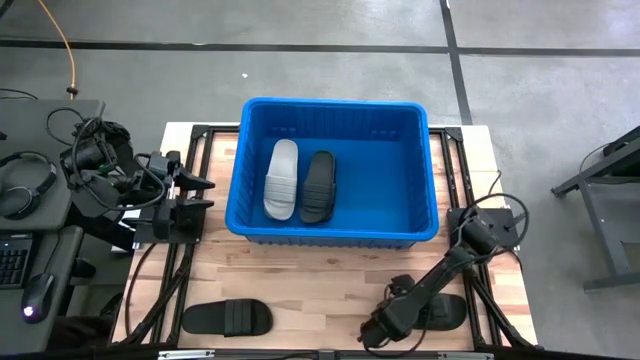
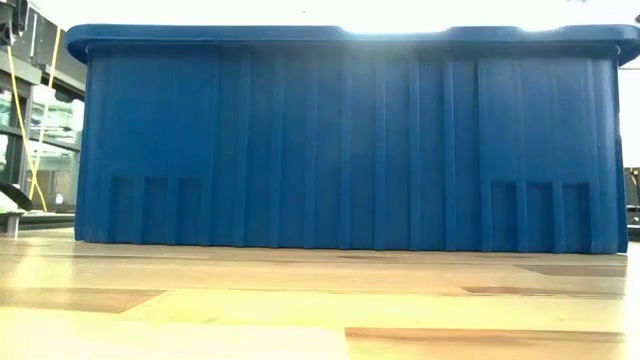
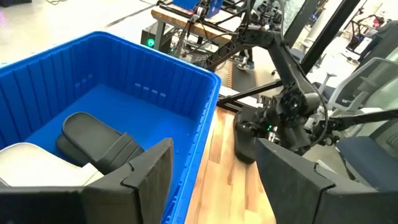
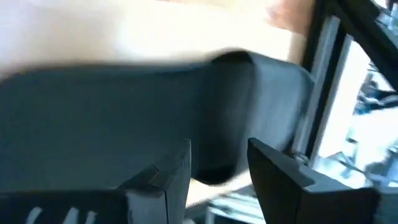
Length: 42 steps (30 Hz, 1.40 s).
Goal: Pick and place slides into bin
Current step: Put the black slide into the blue bin
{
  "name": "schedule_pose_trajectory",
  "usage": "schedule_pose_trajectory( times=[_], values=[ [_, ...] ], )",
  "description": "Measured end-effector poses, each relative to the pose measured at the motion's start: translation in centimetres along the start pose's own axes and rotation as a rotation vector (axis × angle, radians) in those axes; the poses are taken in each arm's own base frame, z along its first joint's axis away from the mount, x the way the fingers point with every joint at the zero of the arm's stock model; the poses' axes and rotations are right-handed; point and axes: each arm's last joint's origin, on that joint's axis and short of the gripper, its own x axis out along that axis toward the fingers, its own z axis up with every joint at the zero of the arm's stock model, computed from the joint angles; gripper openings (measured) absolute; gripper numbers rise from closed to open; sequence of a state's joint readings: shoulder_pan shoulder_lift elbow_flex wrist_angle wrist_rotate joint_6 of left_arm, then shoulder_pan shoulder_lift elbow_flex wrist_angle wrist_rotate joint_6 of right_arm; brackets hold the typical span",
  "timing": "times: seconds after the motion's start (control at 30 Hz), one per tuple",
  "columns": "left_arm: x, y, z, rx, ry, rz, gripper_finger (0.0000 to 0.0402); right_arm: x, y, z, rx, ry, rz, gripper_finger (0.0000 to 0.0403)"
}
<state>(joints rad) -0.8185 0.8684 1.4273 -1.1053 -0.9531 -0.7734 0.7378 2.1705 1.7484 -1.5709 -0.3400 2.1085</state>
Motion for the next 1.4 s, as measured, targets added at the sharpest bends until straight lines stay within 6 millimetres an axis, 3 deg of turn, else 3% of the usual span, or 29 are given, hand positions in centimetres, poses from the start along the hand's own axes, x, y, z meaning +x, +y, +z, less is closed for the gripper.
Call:
schedule_pose_trajectory(
  times=[0.4,0.7,0.8,0.97,1.4],
  values=[
    [0.0,0.0,0.0,0.0,0.004,-0.007,0.0216,1.9,-0.5,0.6,-0.008,-0.029,-0.079,0.0149],
    [0.1,-0.2,-0.1,-0.016,0.031,-0.032,0.0216,4.0,-1.8,-0.4,0.037,-0.021,-0.167,0.0149],
    [0.1,-0.3,-0.1,-0.015,0.033,-0.032,0.0216,4.5,-2.2,-0.9,0.041,0.001,-0.197,0.0131],
    [0.1,-0.3,-0.1,-0.015,0.032,-0.032,0.0216,3.3,-2.1,-1.4,0.022,-0.031,-0.123,0.0015],
    [0.1,-0.5,-0.3,-0.019,0.086,-0.085,0.0216,-2.5,-0.7,-0.7,0.095,-0.102,0.195,0.0001]
  ],
)
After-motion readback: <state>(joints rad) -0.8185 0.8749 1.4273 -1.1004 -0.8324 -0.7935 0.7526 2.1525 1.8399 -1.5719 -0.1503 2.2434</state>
